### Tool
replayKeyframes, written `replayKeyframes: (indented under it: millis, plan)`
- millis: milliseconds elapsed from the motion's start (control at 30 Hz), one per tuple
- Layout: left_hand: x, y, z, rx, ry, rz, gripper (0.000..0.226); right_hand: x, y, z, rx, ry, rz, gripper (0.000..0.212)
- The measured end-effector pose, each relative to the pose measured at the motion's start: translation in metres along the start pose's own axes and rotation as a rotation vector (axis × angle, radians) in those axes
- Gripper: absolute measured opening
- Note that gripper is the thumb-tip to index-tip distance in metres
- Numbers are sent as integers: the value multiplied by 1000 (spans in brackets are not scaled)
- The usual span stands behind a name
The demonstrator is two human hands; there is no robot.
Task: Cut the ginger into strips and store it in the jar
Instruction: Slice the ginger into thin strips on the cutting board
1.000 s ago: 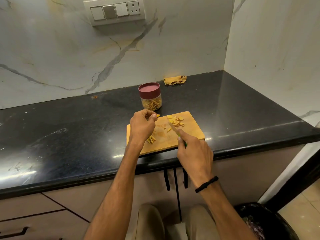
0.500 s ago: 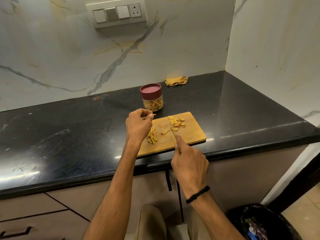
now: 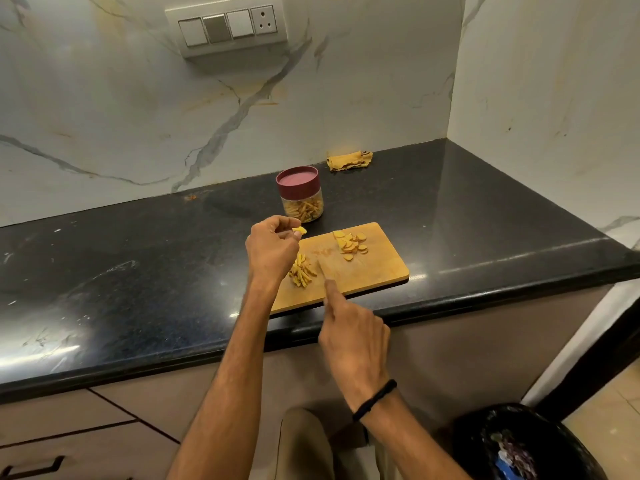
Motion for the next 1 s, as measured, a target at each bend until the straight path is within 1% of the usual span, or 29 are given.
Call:
replayKeyframes:
  millis: [100,300,467,533,600,800,867,1000]
  plan:
    - [6,-1,-3,13,30,4,22,4,6,-3,-29,-7,35,54]
    - [12,0,-3,8,94,40,26,-7,-9,4,2,-50,44,50]
    - [35,-5,-11,52,276,110,32,-21,-33,14,86,-120,115,44]
    - [47,-6,-16,87,348,167,34,-24,-39,17,102,-121,131,43]
    - [55,-3,-19,110,382,248,37,-24,-42,20,110,-109,145,43]
    - [43,2,-14,117,265,477,51,-16,-43,24,78,-71,188,43]
    - [39,1,-12,96,248,553,48,-16,-40,25,66,-70,160,43]
    - [43,0,-13,69,271,677,38,-17,-32,28,36,-71,85,44]
Point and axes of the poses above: each hand's wrist, its own z-axis towards the middle knuckle, its own x-axis out of the palm, y = z × x, the point moved 9 cm from there along z, towards the middle knuckle, and after that the axes turned 4 degrees about y, right-handed, at the moved point
